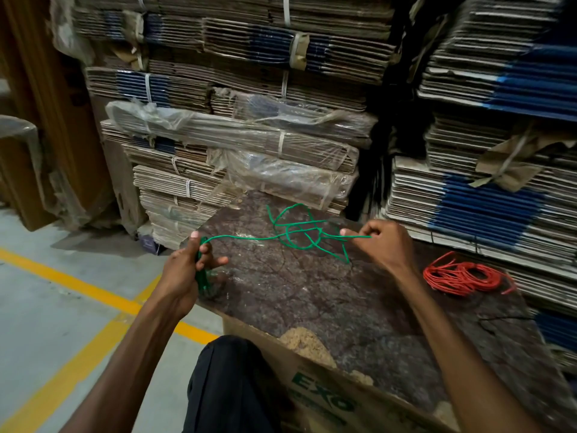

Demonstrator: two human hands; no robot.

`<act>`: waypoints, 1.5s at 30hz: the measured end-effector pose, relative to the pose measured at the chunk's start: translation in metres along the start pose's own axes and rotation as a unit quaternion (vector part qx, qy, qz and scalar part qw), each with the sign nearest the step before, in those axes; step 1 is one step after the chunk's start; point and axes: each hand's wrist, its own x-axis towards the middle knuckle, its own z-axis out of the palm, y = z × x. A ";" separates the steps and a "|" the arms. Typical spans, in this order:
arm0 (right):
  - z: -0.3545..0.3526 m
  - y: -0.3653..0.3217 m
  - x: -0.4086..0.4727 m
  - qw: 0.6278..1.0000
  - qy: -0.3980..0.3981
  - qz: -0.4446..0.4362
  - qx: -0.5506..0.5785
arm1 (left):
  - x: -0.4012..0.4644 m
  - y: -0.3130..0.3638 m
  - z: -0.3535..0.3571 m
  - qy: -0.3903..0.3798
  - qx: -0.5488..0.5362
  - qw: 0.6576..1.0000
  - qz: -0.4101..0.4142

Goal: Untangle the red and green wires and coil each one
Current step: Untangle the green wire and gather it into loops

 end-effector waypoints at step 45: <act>0.078 -0.040 0.033 0.955 -0.184 -0.200 -0.119 | -0.011 0.002 0.020 -0.088 0.159 0.982 0.056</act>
